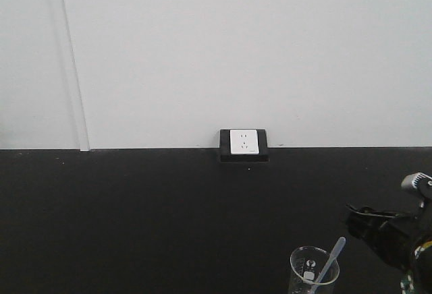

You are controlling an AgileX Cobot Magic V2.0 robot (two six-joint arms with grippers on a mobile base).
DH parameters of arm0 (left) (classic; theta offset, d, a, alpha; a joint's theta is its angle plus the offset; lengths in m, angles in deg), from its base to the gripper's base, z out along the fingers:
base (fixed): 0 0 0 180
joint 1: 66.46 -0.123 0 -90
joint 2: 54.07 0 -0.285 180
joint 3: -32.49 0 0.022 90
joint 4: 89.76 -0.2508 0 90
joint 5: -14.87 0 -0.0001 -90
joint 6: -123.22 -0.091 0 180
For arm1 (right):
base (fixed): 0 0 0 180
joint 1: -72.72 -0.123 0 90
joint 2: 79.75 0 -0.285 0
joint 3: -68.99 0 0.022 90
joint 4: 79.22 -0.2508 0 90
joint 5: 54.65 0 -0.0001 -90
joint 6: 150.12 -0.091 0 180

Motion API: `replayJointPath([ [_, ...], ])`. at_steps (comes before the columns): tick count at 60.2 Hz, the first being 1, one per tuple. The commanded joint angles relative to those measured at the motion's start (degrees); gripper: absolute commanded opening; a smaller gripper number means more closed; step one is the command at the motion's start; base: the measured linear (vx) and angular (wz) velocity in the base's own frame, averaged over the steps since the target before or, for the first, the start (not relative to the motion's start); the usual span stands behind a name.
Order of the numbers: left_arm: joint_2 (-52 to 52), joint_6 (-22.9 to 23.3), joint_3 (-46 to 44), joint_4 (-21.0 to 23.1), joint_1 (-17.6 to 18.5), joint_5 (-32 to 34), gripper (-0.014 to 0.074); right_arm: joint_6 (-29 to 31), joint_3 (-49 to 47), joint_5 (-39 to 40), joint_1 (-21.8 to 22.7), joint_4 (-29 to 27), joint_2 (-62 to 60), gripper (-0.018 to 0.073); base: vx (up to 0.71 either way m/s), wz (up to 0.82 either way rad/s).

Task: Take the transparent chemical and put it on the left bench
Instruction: 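Close the right gripper on the dropper bulb and lift it out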

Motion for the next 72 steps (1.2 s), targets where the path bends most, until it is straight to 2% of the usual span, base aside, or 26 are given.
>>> replayJointPath([
  [1,1.1,0.45,0.93,0.04,0.1,4.49,-0.0004,-2.38,-4.41,4.26,0.34,2.01,1.45,0.0496,0.0,0.0],
  [11,1.1,0.45,0.93,0.04,0.1,4.49,-0.0004,-8.08,-6.41,4.02,0.21,5.91,6.61,0.0496,0.0,0.0],
  [25,1.1,0.45,0.93,0.04,0.1,4.49,-0.0004,-16.9,-6.41,4.23,0.16,16.03,11.27,0.0475,0.0,0.0],
  [32,1.1,0.45,0.93,0.04,0.1,4.49,-0.0004,-20.52,-6.41,4.56,0.16,19.67,12.19,0.0433,0.0,0.0],
  [36,1.1,0.45,0.93,0.04,0.1,4.49,-0.0004,-21.79,-6.41,4.61,0.16,20.31,12.38,0.0372,0.0,0.0],
  [42,1.1,0.45,0.93,0.04,0.1,4.49,-0.0004,-21.79,-6.41,4.83,0.16,20.63,12.38,0.0257,0.0,0.0],
  [53,1.1,0.45,0.93,0.04,0.1,4.49,-0.0004,-21.47,-6.41,5.13,0.16,20.76,12.38,-0.001,0.0,0.0],
  [64,1.1,0.45,0.93,0.04,0.1,4.49,-0.0004,-20.31,-6.41,5.93,0.22,22.71,11.94,-0.0006,0.0,0.0],
  [72,1.1,0.45,0.93,0.04,0.1,4.49,-0.0004,-14.55,-6.41,6.82,0.22,22.7,8.89,-0.0004,0.0,0.0],
])
